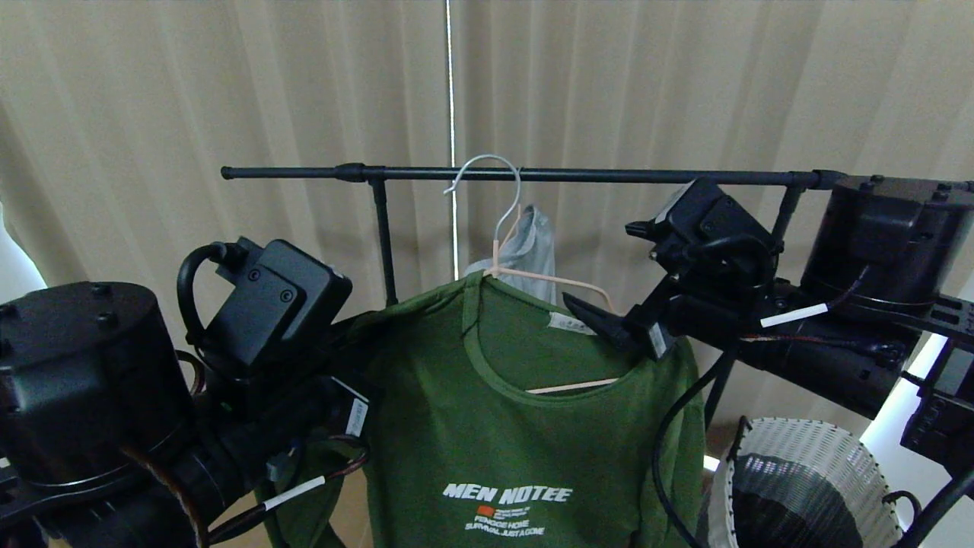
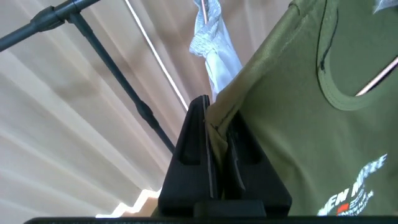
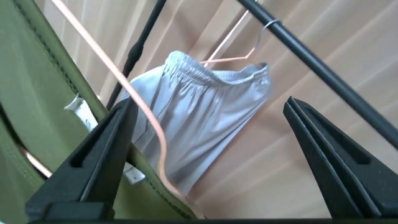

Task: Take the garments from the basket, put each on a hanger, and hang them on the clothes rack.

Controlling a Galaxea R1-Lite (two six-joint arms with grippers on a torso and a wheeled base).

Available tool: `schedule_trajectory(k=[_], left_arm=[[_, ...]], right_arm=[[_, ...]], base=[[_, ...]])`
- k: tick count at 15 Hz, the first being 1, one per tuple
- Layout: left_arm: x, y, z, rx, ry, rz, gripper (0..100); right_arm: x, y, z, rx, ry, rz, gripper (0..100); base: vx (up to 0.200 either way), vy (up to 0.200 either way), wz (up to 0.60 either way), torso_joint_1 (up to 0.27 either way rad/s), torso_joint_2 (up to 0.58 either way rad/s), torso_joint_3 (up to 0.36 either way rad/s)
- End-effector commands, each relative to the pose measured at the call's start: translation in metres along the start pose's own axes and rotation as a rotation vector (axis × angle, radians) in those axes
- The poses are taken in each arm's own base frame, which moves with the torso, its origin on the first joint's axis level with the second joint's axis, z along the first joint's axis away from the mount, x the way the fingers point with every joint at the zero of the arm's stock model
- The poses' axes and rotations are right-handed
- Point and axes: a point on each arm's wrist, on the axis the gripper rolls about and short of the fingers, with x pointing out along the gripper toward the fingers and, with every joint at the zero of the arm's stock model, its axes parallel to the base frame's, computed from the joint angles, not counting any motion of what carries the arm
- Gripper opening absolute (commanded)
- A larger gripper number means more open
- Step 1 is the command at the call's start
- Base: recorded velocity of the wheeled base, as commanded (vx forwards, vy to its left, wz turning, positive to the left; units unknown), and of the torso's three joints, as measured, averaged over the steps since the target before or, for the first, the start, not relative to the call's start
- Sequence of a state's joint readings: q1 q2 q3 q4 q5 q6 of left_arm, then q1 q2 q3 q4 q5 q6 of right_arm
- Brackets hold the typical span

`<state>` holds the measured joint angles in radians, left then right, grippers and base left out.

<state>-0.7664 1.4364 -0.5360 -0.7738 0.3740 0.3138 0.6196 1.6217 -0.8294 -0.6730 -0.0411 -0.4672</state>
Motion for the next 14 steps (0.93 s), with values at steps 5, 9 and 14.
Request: schedule_trajectory(k=[5,9,14], left_arm=[[-0.0032,-0.005,-0.0009,0.0,-0.016,-0.019,0],[-0.0042,-0.0052,0.0009,-0.006,-0.029,-0.02,0],[-0.0033,-0.0054,0.0013,-0.009,-0.036,-0.017,0]], right_arm=[[0.0078,0.0042,-0.0074,-0.002,0.026,0.014,0],[0.008,0.0046,-0.0083,0.0,0.027,0.015,0],[0.0052,0.0035,-0.0064,0.0,0.019,0.011,0]], base=[[0.0,0.0,0.0,0.0,0.0,0.0],[0.0,0.0,0.0,0.0,0.0,0.0],[0.0,0.0,0.0,0.0,0.0,0.0]])
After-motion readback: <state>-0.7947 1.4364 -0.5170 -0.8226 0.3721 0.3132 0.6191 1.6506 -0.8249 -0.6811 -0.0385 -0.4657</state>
